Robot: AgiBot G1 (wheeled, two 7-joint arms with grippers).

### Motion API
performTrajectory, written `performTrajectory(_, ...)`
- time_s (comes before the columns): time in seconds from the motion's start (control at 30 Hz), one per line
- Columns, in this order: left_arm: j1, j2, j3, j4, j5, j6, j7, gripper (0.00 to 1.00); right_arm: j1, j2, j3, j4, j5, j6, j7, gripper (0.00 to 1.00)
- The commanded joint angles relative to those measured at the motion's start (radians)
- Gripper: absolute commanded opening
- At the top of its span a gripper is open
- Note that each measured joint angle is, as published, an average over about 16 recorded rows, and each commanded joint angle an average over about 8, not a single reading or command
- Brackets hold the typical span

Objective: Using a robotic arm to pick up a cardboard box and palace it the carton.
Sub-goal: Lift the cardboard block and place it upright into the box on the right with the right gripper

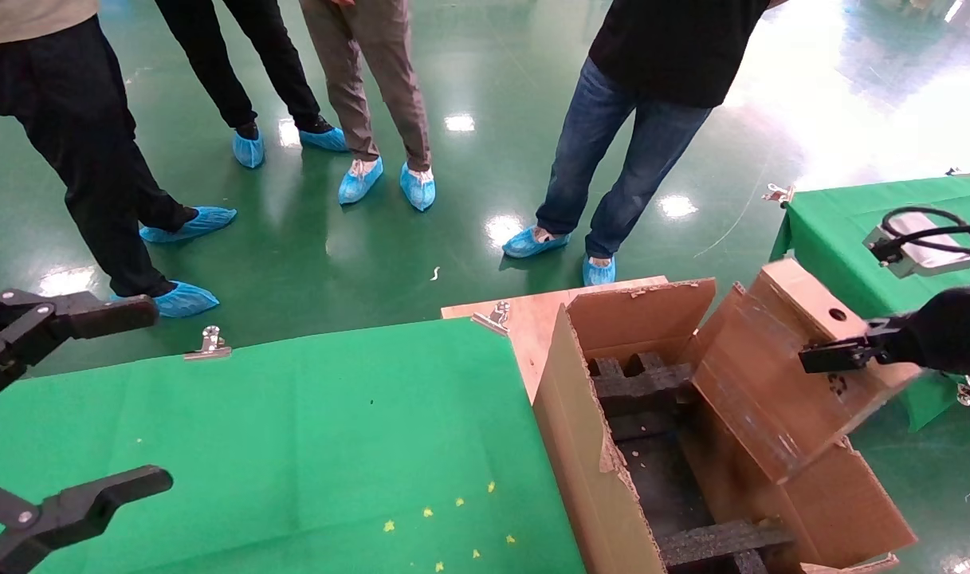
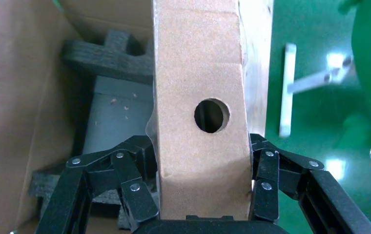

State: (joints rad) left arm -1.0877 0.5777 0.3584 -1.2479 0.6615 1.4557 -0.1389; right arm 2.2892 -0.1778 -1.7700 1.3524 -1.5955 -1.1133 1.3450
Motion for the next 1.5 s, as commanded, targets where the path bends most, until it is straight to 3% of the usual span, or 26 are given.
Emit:
performTrajectory(0.03, 0.0, 0.0, 0.0, 0.0, 0.0, 0.0, 0.0, 1.0, -0.01, -0.009, -0.009, 0.004, -0.027, 0.01, 0.082, 0.0)
performTrajectory(0.3, 0.0, 0.0, 0.0, 0.0, 0.0, 0.0, 0.0, 1.0, -0.039, -0.041, -0.032, 0.012, -0.05, 0.007, 0.214, 0.0)
performTrajectory(0.8, 0.0, 0.0, 0.0, 0.0, 0.0, 0.0, 0.0, 1.0, -0.048, -0.057, -0.038, -0.01, -0.048, 0.007, 0.225, 0.0)
performTrajectory(1.5, 0.0, 0.0, 0.0, 0.001, 0.0, 0.0, 0.0, 1.0, -0.146, -0.116, -0.097, 0.006, -0.196, 0.121, 0.427, 0.0)
